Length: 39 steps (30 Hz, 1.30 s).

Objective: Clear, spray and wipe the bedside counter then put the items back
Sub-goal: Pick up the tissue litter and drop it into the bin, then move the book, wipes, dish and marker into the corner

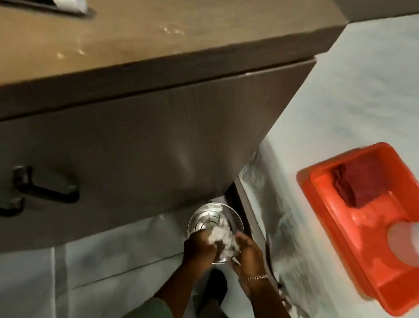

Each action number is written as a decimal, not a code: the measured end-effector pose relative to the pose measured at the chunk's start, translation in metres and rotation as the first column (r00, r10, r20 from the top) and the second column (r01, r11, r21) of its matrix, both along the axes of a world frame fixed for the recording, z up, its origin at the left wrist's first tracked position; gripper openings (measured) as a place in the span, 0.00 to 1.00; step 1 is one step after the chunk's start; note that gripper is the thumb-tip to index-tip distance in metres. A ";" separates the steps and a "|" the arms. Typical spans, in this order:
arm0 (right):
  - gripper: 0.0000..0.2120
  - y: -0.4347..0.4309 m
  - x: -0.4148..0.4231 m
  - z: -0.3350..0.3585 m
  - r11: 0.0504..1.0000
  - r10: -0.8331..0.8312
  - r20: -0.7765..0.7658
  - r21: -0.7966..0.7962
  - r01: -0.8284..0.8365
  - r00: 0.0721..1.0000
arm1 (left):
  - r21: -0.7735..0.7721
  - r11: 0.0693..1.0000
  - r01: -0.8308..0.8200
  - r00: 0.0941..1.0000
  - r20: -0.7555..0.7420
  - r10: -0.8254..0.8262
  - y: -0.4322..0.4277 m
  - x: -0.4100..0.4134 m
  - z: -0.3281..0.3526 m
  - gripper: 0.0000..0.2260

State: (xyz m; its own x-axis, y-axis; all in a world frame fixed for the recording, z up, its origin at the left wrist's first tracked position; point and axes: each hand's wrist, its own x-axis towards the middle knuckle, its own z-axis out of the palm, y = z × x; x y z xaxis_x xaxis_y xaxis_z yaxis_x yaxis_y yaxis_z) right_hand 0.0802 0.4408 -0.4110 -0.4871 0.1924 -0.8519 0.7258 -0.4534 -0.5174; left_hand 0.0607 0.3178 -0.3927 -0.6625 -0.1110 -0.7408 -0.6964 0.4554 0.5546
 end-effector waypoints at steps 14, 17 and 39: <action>0.11 -0.012 -0.029 0.233 0.956 0.280 -0.245 -0.022 -0.294 0.928 | 0.287 0.931 -0.225 0.904 -0.296 0.310 -0.036 0.002 0.228 0.10; 0.07 -0.048 -0.029 0.307 0.890 0.426 -0.421 0.038 -0.454 0.801 | 0.309 0.937 -0.162 0.812 -0.499 0.304 -0.072 0.021 0.288 0.13; 0.10 -0.506 -0.107 0.394 -0.002 0.997 -0.002 0.999 -0.048 -0.078 | -0.538 0.768 -0.348 0.550 -0.780 -0.297 -0.531 -0.024 0.334 0.15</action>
State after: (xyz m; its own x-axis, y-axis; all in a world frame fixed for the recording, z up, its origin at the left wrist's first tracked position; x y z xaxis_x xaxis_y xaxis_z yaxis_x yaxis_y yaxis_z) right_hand -0.0271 -0.0652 -0.0166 -0.8198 -0.5521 0.1520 -0.5496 0.6841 -0.4795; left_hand 0.0366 -0.2134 -0.0587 -0.8880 -0.3088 0.3407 -0.1208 0.8716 0.4752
